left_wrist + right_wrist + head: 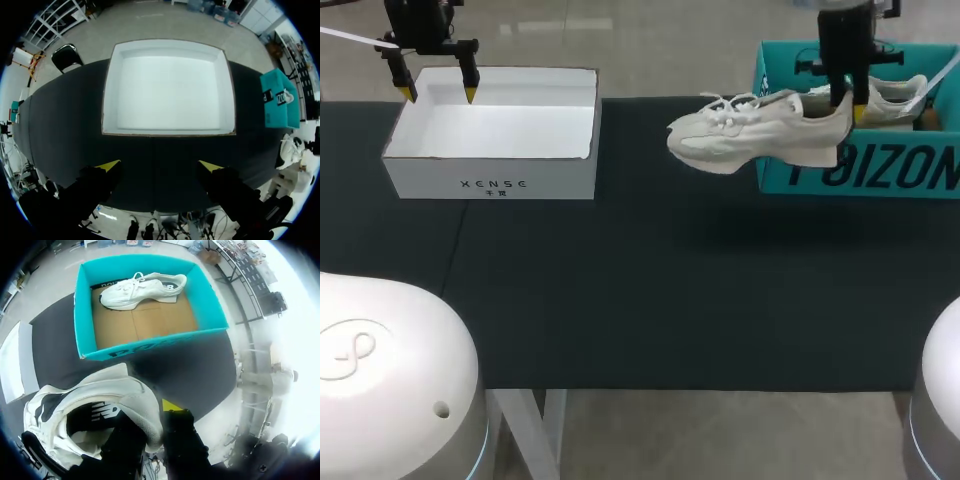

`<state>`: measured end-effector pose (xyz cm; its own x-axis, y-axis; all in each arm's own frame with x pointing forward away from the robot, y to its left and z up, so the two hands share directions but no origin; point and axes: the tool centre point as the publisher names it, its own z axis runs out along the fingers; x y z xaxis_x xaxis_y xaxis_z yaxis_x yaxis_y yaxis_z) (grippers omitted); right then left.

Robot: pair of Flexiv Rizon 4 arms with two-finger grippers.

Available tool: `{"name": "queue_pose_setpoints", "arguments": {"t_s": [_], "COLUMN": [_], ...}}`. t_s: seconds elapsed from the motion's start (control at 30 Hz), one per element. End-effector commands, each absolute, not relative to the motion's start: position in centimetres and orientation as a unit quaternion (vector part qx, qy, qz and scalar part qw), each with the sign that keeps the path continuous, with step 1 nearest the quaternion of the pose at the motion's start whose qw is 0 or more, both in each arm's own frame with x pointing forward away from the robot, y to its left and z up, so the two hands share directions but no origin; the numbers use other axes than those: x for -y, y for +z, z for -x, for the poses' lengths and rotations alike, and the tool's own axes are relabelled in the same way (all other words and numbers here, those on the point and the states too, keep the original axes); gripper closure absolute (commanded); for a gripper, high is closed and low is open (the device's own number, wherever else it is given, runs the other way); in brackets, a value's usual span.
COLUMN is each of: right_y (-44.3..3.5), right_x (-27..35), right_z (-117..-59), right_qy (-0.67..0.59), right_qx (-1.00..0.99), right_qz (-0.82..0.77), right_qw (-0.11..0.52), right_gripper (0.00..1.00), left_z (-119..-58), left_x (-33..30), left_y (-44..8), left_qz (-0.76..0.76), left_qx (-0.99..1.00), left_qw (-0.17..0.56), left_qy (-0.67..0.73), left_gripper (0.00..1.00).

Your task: Take the shoe out of the shoebox, open the shoe tongue, remove and reinsert the insole, then place the shoe into the shoebox

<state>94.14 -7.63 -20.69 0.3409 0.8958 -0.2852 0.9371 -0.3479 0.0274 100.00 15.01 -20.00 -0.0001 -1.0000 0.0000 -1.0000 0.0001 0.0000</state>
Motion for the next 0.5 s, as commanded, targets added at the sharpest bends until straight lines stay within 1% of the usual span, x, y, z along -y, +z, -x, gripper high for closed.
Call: {"name": "queue_pose_setpoints", "arguments": {"t_s": [0.03, 0.23, 0.33, 0.5], "right_y": [-22.6, -24.3, -25.2, -27.3], "right_x": [6.6, 3.9, 3.1, 0.5], "right_z": [-89.8, -88.7, -88.6, -89.0], "right_qy": [-0.060, -0.079, -0.071, -0.094], "right_qx": [-0.563, -0.590, -0.602, -0.606], "right_qz": [-0.816, -0.792, -0.784, -0.778], "right_qw": [0.116, 0.140, 0.129, 0.140], "right_gripper": [1.00, 1.00, 1.00, 1.00], "left_z": [-100.0, -100.0, -100.0, -100.0], "left_x": [-15.0, -15.0, -15.0, -15.0], "left_y": [-20.0, -20.0, -20.0, -20.0], "left_qz": [-0.707, -0.707, -0.707, -0.707], "left_qx": [0.707, 0.707, 0.707, 0.707], "left_qw": [0.000, 0.000, 0.000, 0.000], "left_qy": [0.000, 0.000, 0.000, 0.000], "left_gripper": [0.00, 0.00, 0.00, 0.00]}}
